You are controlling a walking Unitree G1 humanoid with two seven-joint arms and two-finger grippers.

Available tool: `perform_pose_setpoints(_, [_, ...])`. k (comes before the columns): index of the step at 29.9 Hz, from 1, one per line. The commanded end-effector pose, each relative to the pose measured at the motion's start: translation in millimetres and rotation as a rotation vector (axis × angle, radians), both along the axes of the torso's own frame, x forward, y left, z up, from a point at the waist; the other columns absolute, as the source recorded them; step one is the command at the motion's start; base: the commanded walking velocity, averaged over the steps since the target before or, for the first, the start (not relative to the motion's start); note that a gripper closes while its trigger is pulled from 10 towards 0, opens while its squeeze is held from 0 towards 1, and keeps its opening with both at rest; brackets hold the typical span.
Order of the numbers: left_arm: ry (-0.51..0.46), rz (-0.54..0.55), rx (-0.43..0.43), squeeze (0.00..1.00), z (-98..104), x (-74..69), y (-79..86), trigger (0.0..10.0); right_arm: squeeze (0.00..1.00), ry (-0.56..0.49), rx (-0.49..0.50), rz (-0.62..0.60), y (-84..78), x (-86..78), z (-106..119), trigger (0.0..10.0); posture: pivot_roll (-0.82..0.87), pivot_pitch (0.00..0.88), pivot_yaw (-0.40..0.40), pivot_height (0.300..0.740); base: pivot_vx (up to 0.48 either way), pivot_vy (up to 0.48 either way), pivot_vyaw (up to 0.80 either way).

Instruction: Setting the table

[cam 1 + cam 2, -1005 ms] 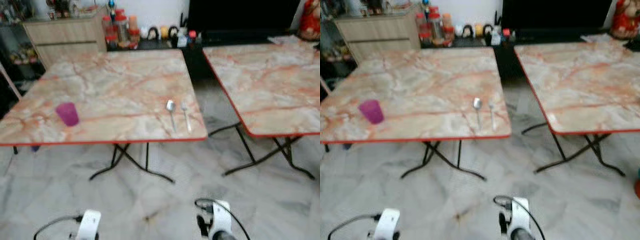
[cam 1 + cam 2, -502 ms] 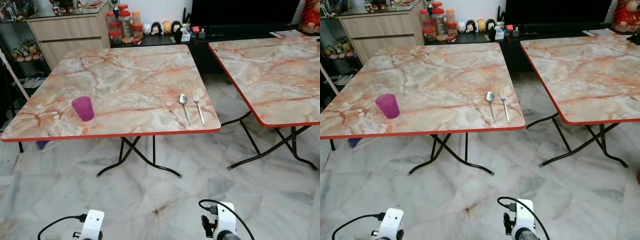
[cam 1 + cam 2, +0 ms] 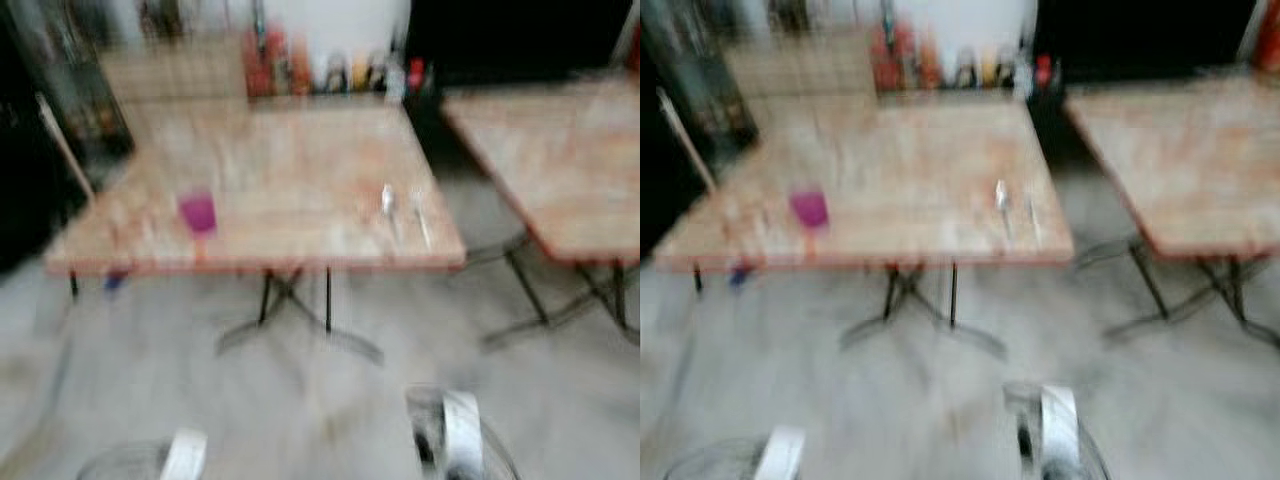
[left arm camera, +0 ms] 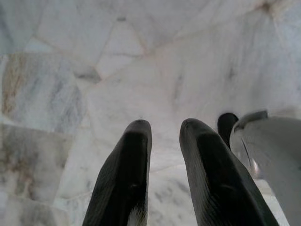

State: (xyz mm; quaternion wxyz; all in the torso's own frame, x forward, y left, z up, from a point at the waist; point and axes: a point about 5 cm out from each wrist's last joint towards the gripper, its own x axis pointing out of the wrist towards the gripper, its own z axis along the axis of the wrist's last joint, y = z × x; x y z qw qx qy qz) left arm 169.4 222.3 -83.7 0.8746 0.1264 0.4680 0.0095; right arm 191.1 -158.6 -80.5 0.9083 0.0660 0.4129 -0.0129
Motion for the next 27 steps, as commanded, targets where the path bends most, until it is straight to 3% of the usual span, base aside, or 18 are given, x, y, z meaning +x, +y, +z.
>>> perform_pose_setpoints(1, [-0.027,-0.035,-0.008,0.0,3.9,12.5,-9.1,10.0,0.0,-0.011,-0.028,-0.015,-12.2,3.1,2.5,10.0,-0.01,0.0,0.044,0.727,0.304,0.0,0.0])
perform_pose_setpoints(10, [-0.024,-0.038,-0.002,0.0,4.2,12.7,-8.1,10.0,0.0,-0.015,-0.033,0.0,-11.2,3.4,2.7,10.0,0.0,0.0,0.045,0.727,0.305,0.0,0.0])
perform_pose_setpoints(19, [-0.018,-0.035,0.003,0.0,3.4,11.5,-8.4,10.0,0.0,-0.006,-0.026,-0.012,-12.2,1.1,1.5,10.0,0.0,0.0,0.04,0.727,0.283,0.0,0.31])
perform_pose_setpoints(23, [-0.021,-0.032,0.0,0.0,3.7,12.2,-8.7,10.0,0.0,-0.006,-0.027,-0.009,-12.5,1.6,1.7,10.0,0.0,0.0,0.04,0.727,0.0,0.0,0.0])
perform_pose_setpoints(25, [-0.023,-0.031,-0.002,0.0,3.9,12.6,-8.8,10.0,0.0,-0.013,-0.046,0.015,-12.9,2.6,2.5,10.0,0.0,0.0,0.04,0.727,0.0,0.0,0.0])
perform_pose_setpoints(27, [-0.025,-0.03,-0.002,0.0,4.0,13.0,-9.0,10.0,0.0,-0.04,-0.123,0.128,-12.1,4.3,4.3,10.0,0.0,0.0,0.038,0.727,0.0,0.0,0.0])
